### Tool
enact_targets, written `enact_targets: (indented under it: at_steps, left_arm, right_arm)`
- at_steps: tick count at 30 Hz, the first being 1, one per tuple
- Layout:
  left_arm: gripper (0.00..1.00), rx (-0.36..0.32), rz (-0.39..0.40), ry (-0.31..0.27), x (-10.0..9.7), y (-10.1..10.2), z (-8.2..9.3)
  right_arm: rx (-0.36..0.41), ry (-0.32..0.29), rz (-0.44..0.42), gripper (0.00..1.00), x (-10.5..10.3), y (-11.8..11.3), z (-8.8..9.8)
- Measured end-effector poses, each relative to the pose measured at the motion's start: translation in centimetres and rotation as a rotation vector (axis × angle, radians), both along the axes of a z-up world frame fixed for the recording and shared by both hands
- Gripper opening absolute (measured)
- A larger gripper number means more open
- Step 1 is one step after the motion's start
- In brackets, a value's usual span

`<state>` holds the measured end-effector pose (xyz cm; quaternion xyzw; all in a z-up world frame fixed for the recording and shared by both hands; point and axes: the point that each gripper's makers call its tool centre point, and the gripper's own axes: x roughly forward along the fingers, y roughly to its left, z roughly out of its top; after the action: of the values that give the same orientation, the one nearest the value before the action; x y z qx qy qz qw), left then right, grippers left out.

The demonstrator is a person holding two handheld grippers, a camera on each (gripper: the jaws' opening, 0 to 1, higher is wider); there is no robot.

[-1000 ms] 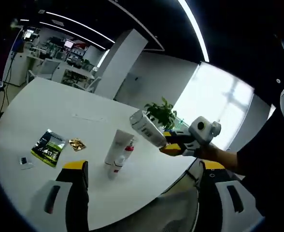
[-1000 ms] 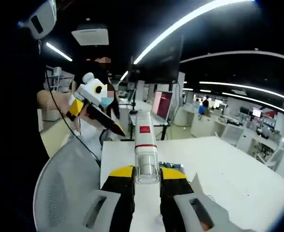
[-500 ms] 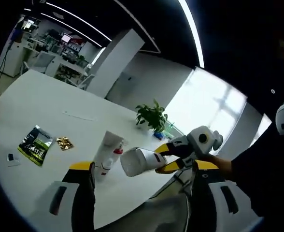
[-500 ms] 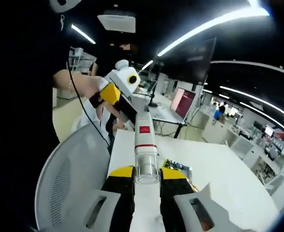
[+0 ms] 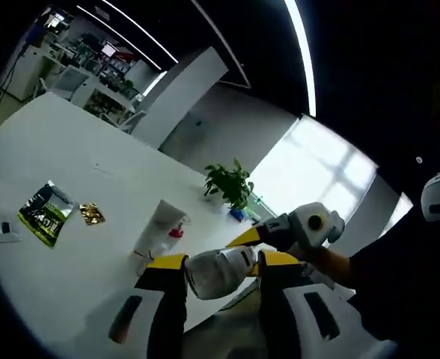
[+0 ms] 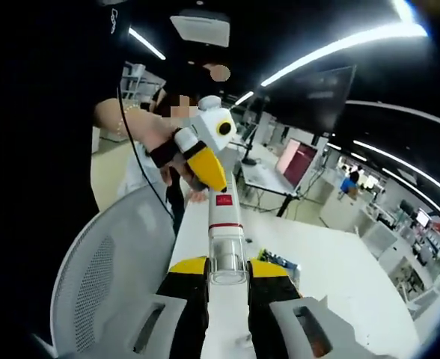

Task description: Arrange the skincare products in the storage area until every visible bottle or jar stands upright without overlapping.

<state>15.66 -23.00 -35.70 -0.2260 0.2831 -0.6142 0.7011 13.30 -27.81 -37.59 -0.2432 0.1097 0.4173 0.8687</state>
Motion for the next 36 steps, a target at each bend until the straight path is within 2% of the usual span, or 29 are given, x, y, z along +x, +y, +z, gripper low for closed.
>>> enact_targets:
  at_steps: [5, 8, 11, 12, 14, 15, 16, 17, 18, 20, 22, 24, 25, 26, 28, 32, 34, 35, 36]
  left_arm:
    - [0.24, -0.004, 0.015, 0.018, 0.3, 0.3, -0.2]
    - [0.22, -0.019, 0.027, 0.009, 0.7, 0.3, 0.2]
    - [0.20, -0.047, 0.046, -0.002, 1.1, 0.2, 0.9]
    - [0.19, -0.051, 0.047, -0.005, 1.2, 0.1, 1.1]
    - [0.19, -0.046, 0.050, -0.008, 1.3, -0.1, 1.2]
    - [0.19, -0.035, 0.055, -0.006, 1.4, -0.2, 1.0]
    - [0.18, -0.025, 0.061, -0.021, 1.4, -0.4, 1.0]
    - [0.18, -0.016, 0.064, -0.029, 1.5, -0.4, 1.0]
    - [0.18, -0.016, 0.066, -0.029, 1.6, -0.4, 1.0]
    - [0.18, -0.023, 0.073, -0.029, 1.7, -0.4, 1.3]
    - [0.18, -0.040, 0.092, -0.029, 2.1, -0.2, 1.9]
    - [0.18, -0.059, 0.102, -0.028, 2.4, 0.0, 2.5]
    - [0.18, -0.068, 0.106, -0.029, 2.3, 0.0, 2.8]
    - [0.18, -0.075, 0.107, -0.028, 2.2, -0.1, 3.0]
    - [0.18, -0.111, 0.099, -0.031, 2.1, -0.1, 4.0]
    - [0.19, -0.192, 0.090, -0.043, 1.3, -0.7, 6.1]
    - [0.19, -0.213, 0.088, -0.045, 0.9, -0.9, 6.7]
    - [0.19, -0.224, 0.082, -0.052, 0.5, -1.1, 7.0]
    - [0.19, -0.228, 0.081, -0.054, 0.2, -1.3, 7.1]
  right_arm:
    - [-0.027, -0.009, -0.001, 0.09, 0.2, -0.1, -0.1]
    - [-0.029, -0.015, -0.019, 0.09, 0.5, -0.2, -0.2]
    - [0.017, 0.003, -0.073, 0.10, 0.8, -0.4, -0.4]
    - [0.051, 0.034, -0.092, 0.10, 0.6, -0.3, -0.7]
    - [0.072, 0.036, -0.130, 0.11, 0.8, -0.6, -1.0]
    - [0.111, 0.058, -0.159, 0.11, 0.9, -0.6, -1.2]
    - [0.197, 0.085, -0.187, 0.12, 0.9, -0.5, -1.1]
    - [0.229, 0.090, -0.196, 0.14, 0.9, -0.5, -1.0]
    - [0.312, 0.080, -0.230, 0.16, 1.0, -0.8, -0.5]
    - [0.384, 0.101, -0.258, 0.19, 1.1, -1.0, -0.4]
    - [0.523, 0.156, -0.338, 0.29, 1.0, -1.7, -0.6]
    - [0.666, 0.197, -0.380, 0.37, 0.7, -1.9, -0.3]
    - [0.741, 0.212, -0.385, 0.38, 0.6, -1.8, 0.0]
    - [0.869, 0.247, -0.386, 0.39, 0.4, -1.6, 0.8]
    - [1.077, 0.303, -0.376, 0.46, 0.4, -0.9, 2.1]
    - [1.322, 0.349, -0.314, 0.51, 0.4, 0.9, 4.3]
    - [1.402, 0.322, -0.308, 0.51, 0.7, 1.3, 5.5]
    - [1.457, 0.328, -0.286, 0.50, 0.8, 1.8, 6.4]
    - [1.481, 0.332, -0.280, 0.50, 1.0, 2.1, 6.8]
